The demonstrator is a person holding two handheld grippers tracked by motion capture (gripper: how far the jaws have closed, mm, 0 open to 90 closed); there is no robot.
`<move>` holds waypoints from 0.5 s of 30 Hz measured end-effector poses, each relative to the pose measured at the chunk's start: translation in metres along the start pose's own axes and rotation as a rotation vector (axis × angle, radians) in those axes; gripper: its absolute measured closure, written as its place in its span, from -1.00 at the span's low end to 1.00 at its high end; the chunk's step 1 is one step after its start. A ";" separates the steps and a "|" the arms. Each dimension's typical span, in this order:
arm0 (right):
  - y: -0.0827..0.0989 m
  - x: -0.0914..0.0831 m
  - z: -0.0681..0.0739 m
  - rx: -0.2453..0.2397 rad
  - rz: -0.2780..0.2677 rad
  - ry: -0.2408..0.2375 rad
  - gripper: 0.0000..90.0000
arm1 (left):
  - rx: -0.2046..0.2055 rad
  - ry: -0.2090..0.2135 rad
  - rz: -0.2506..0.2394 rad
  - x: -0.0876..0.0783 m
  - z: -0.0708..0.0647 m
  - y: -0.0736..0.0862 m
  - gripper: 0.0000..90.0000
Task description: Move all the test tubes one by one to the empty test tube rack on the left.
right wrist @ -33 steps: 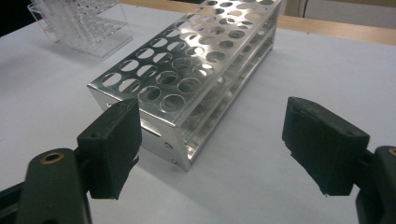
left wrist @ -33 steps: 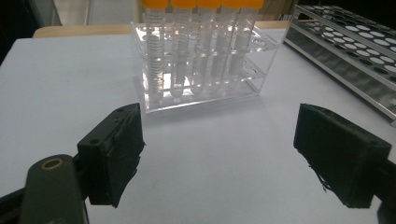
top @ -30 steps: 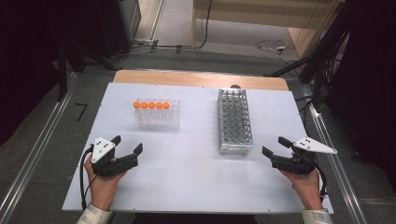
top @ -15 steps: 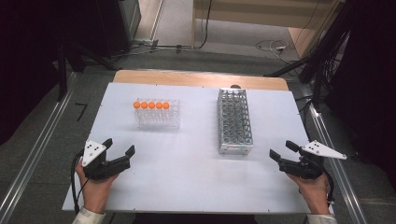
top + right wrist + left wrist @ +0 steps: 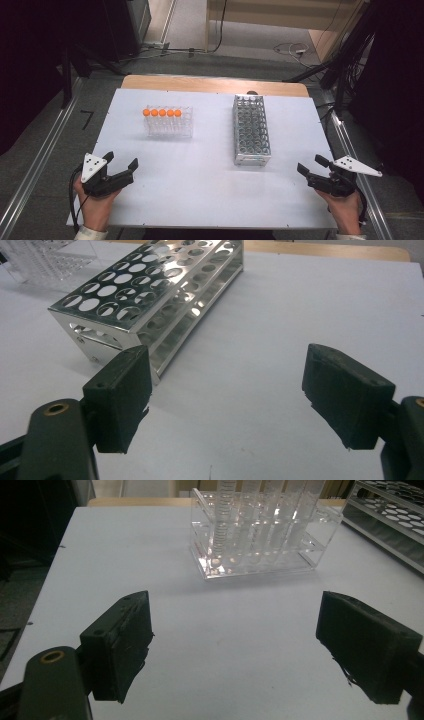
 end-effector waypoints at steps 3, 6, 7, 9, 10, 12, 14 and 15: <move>0.003 -0.002 -0.003 0.008 0.003 0.005 -0.59 | -0.001 -0.006 0.000 -0.001 0.001 0.001 -0.66; 0.005 -0.004 -0.005 0.011 0.002 0.012 -0.59 | 0.002 -0.012 -0.003 -0.003 0.001 0.002 -0.66; 0.006 -0.005 -0.006 0.014 0.003 0.015 -0.59 | 0.001 -0.013 -0.003 -0.004 0.001 0.002 -0.66; 0.008 -0.005 -0.008 0.014 0.005 0.024 -0.59 | 0.003 -0.016 -0.001 -0.005 0.002 0.003 -0.66; 0.009 -0.005 -0.009 0.017 0.007 0.027 -0.59 | 0.002 -0.016 -0.001 -0.005 0.002 0.004 -0.66; 0.010 -0.006 -0.011 0.020 0.009 0.033 -0.59 | 0.001 -0.019 0.002 -0.006 0.003 0.005 -0.66; 0.012 -0.006 -0.013 0.022 0.013 0.042 -0.59 | -0.001 -0.019 0.002 -0.007 0.004 0.006 -0.66; 0.013 -0.007 -0.013 0.026 0.014 0.044 -0.59 | -0.002 -0.021 0.003 -0.007 0.005 0.006 -0.66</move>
Point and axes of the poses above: each handheld gripper's, and its own axes: x roughly forward along the jaws, y roughly out of its underside, z roughly to its left, the point moved 3 cm from there along x, roughly forward along the jaws, and after that the axes turned 12 degrees about z, right-handed, at the moved point
